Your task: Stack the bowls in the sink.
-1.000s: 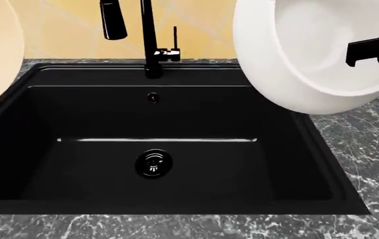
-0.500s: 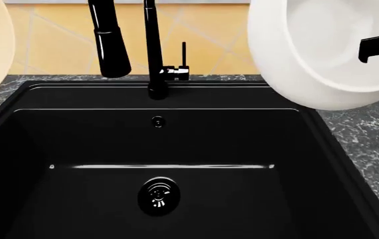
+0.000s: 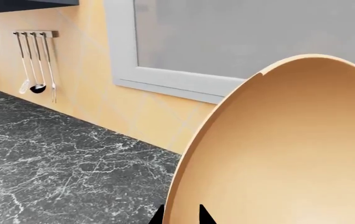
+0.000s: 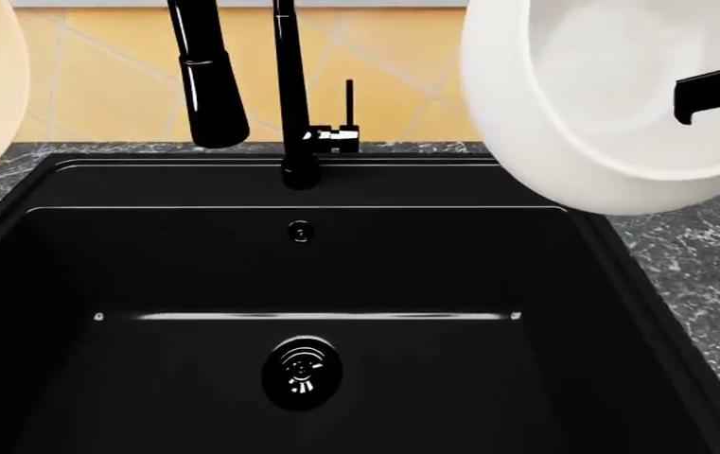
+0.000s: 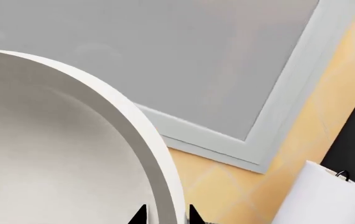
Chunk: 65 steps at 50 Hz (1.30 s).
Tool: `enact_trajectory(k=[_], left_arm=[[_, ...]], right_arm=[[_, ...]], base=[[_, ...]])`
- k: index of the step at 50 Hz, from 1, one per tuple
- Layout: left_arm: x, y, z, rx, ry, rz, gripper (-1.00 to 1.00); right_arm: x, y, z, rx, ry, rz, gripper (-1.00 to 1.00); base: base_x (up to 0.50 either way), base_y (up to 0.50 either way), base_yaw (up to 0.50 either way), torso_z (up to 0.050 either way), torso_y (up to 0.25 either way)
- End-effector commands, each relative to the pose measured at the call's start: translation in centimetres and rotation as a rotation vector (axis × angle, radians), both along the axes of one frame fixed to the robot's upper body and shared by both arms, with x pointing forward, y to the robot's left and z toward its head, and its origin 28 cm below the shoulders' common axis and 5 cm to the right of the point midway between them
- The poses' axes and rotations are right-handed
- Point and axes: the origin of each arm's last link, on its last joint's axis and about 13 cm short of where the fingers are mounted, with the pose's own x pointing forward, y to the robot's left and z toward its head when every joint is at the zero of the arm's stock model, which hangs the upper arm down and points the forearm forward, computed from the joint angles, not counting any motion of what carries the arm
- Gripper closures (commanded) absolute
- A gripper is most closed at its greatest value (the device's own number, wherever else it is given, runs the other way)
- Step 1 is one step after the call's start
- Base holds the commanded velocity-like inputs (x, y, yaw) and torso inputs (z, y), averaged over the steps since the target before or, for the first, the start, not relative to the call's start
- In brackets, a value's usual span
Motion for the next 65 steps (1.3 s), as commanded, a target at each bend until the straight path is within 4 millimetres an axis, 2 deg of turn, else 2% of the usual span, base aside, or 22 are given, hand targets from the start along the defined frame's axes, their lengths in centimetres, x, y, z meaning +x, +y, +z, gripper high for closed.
enact_trajectory(k=[1,12,26,39,55,65], left_arm=[[-0.4,0.0,0.4,-0.003,-0.031,-0.003,1.0],[-0.7,0.1,0.4,-0.005,-0.035,-0.008,1.0],[-0.6,0.0,0.4,-0.005,-0.038,-0.012,1.0],[-0.7,0.2,0.1,-0.009,-0.038,-0.012,1.0],[-0.6,0.2,0.0,-0.007,-0.037,-0.014,1.0],[-0.8,0.3,-0.2,-0.012,-0.036,-0.012,1.0]], right_arm=[[-0.2,1.3,1.5,-0.133,0.014,-0.016,1.0],[0.2,2.7,2.9,-0.226,0.041,-0.046,1.0],[1.4,4.5,2.7,-0.27,0.12,-0.02,1.0],[2.9,6.4,1.2,-0.311,0.184,0.029,1.0],[4.6,7.2,-2.0,-0.351,0.274,0.054,1.0],[5.1,7.6,-3.2,-0.338,0.328,0.098,1.0]], base=[[0.0,0.0,0.0,0.0,0.0],[0.0,0.0,0.0,0.0,0.001],[0.0,0.0,0.0,0.0,0.0],[0.0,0.0,0.0,0.0,0.0],[0.0,0.0,0.0,0.0,0.001],[0.0,0.0,0.0,0.0,0.001]])
